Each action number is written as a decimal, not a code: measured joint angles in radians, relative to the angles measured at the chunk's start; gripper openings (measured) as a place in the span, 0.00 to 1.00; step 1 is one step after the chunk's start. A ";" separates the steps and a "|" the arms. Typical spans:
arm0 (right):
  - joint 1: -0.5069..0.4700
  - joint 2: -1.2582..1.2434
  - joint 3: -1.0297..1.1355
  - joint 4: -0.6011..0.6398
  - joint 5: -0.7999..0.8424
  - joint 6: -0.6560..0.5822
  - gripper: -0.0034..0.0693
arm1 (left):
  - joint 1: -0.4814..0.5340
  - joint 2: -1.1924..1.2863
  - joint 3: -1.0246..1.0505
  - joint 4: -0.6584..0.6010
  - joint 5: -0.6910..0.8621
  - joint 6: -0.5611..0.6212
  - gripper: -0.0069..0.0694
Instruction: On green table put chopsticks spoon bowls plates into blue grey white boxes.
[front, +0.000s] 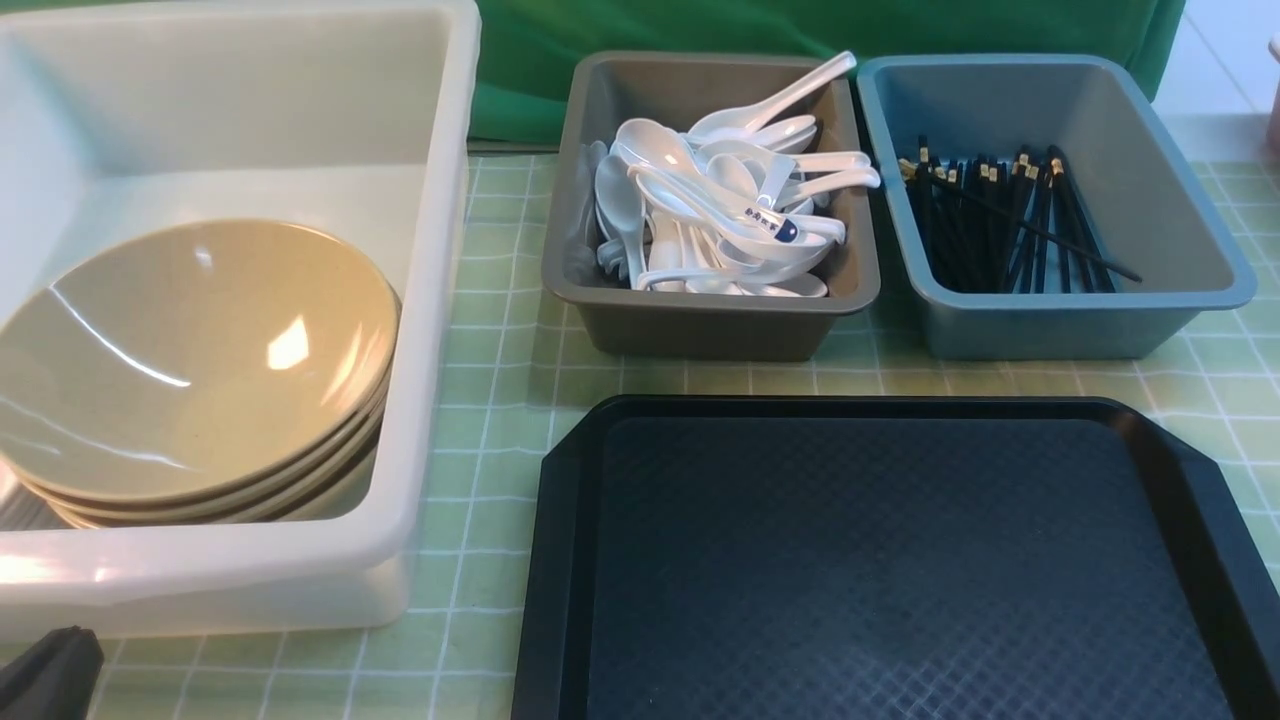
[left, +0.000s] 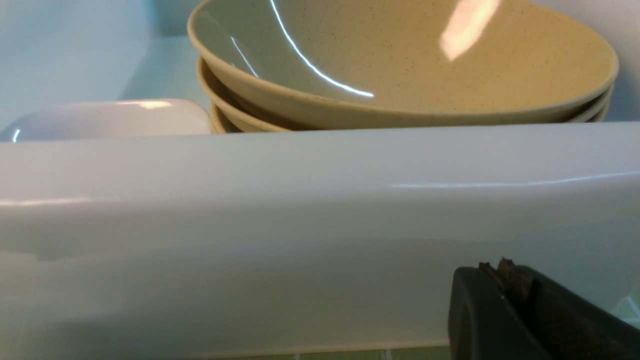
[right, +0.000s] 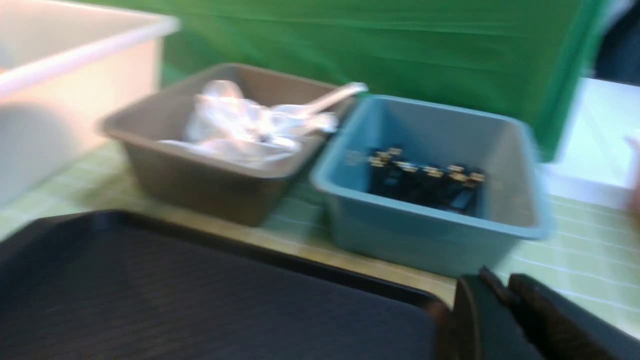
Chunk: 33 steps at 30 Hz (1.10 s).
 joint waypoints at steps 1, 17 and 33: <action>-0.018 0.000 0.000 0.000 0.000 0.000 0.15 | 0.000 0.000 0.000 0.000 0.000 0.000 0.09; -0.200 0.000 0.235 -0.006 -0.046 -0.007 0.17 | 0.000 0.000 0.001 -0.001 -0.001 -0.001 0.09; -0.237 0.000 0.279 -0.008 -0.053 0.032 0.19 | 0.000 0.000 0.002 -0.001 -0.004 -0.001 0.09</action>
